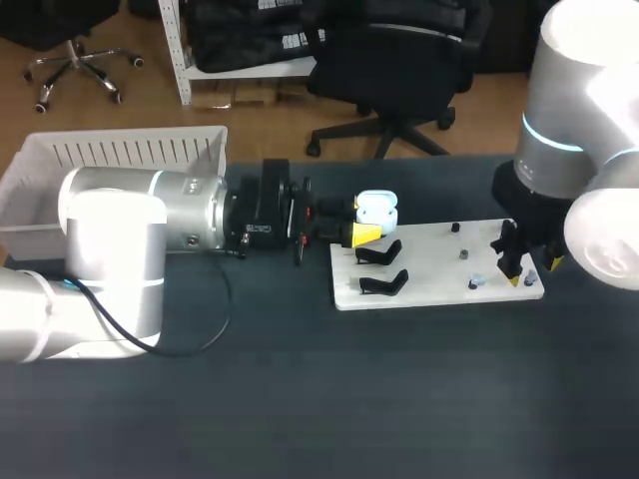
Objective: Pick up each earbud case from the left stands, insert the matching earbuds, close the lid, and place the case in the box.
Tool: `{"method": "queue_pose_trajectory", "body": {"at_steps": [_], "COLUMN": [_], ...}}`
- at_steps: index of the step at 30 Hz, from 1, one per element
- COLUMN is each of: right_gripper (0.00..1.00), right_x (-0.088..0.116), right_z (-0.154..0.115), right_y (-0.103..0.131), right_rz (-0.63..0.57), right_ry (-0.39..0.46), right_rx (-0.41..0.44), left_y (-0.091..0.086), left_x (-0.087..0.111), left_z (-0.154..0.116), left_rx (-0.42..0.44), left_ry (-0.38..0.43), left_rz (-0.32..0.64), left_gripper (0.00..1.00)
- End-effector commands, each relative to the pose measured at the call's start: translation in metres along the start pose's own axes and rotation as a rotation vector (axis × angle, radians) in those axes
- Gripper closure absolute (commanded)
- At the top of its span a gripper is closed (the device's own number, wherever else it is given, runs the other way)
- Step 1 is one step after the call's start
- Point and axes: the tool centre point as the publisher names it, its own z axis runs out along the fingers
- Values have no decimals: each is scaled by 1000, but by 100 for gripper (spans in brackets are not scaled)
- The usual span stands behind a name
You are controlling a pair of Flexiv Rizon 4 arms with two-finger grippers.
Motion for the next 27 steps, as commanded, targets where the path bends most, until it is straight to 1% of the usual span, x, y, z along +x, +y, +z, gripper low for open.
{"method": "queue_pose_trajectory", "body": {"at_steps": [1,4,5,7,10,13,19,21,22,27], "right_gripper": [50,53,57,61,57,56,59,64,65,65], "right_x": [4,4,5,5,6,5,4,4,4,4], "right_z": [3,5,6,6,8,9,12,13,13,16], "right_y": [0,-2,-2,-3,-3,-4,-5,-5,-5,-6], "right_rz": [7,10,11,11,10,8,7,6,7,11], "right_ry": [-13,-17,-15,-14,-16,-22,-24,-23,-23,-25], "right_rx": [15,22,24,26,40,51,76,81,82,85], "left_y": [0,0,0,0,0,0,0,0,0,0], "left_x": [0,0,0,0,0,0,0,0,0,0], "left_z": [0,0,0,0,0,0,0,0,0,0], "left_rx": [0,0,0,0,0,0,0,0,0,0], "left_ry": [0,0,0,0,0,0,0,0,0,0], "left_rz": [0,0,0,0,0,0,0,0,0,0], "left_gripper": [100,100,100,100,100,100,100,100,100,100]}}
